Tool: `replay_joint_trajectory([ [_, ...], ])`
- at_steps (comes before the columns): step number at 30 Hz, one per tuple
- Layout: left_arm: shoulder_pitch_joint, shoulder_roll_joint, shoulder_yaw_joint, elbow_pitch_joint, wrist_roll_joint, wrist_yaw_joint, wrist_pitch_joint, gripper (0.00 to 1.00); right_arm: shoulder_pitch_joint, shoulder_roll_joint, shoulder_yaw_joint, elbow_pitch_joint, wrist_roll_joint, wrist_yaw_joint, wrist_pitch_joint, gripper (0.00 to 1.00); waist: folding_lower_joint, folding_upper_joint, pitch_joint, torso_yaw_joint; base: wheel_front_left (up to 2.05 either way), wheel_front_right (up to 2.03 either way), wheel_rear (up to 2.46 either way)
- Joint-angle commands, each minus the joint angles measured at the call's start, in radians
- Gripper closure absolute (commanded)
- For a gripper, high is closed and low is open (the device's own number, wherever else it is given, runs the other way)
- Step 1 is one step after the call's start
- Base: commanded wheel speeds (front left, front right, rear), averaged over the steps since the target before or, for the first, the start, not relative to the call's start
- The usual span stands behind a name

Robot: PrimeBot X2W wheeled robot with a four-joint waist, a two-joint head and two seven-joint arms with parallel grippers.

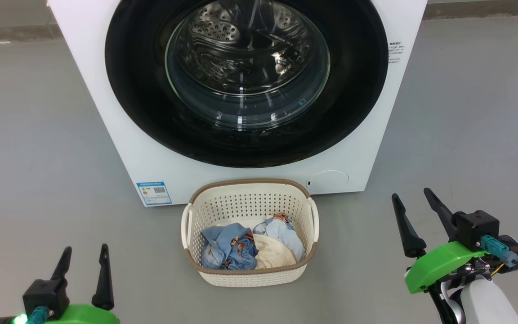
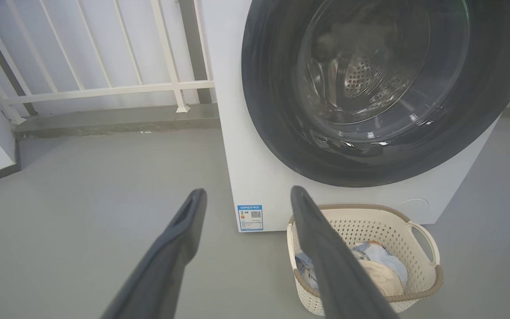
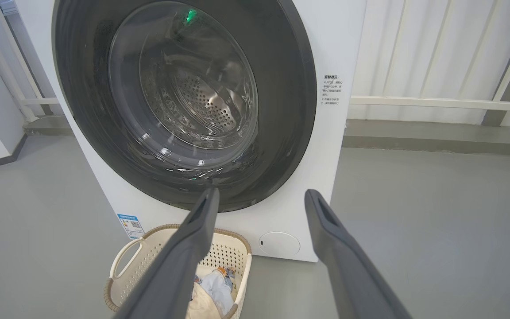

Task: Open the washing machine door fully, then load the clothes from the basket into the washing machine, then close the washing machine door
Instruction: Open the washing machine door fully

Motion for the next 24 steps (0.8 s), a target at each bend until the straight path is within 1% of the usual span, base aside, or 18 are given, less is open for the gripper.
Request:
replay_joint_trajectory([
  [1,-0.053,0.026,0.033,-0.016,-0.006,0.003,-0.004,0.0,-0.021,0.001,0.016,-0.02,0.007,0.001,-0.008,0.0,0.0,0.0,0.0,0.001,0.0,0.0,0.0],
  [10,-0.054,0.035,0.025,-0.004,-0.01,0.0,-0.009,0.0,-0.02,0.001,0.016,-0.013,0.013,0.001,-0.01,0.0,0.0,0.0,-0.004,0.005,0.0,0.0,0.0],
  [14,-0.058,0.042,0.017,0.0,-0.008,-0.002,-0.006,0.0,-0.021,0.003,0.013,-0.014,0.014,0.001,-0.01,0.0,0.0,0.0,-0.003,0.006,0.22,0.22,-0.44],
  [19,-0.063,0.045,0.013,0.0,-0.01,0.0,-0.007,0.0,-0.021,0.001,0.009,-0.013,0.015,0.001,-0.011,0.0,0.0,0.0,0.001,0.008,0.58,0.58,-1.15],
  [24,-0.068,0.046,0.01,0.001,-0.016,0.003,-0.009,0.0,-0.022,0.001,0.002,-0.008,0.031,0.001,-0.008,0.0,0.0,0.0,0.006,0.01,1.02,1.02,-2.03],
])
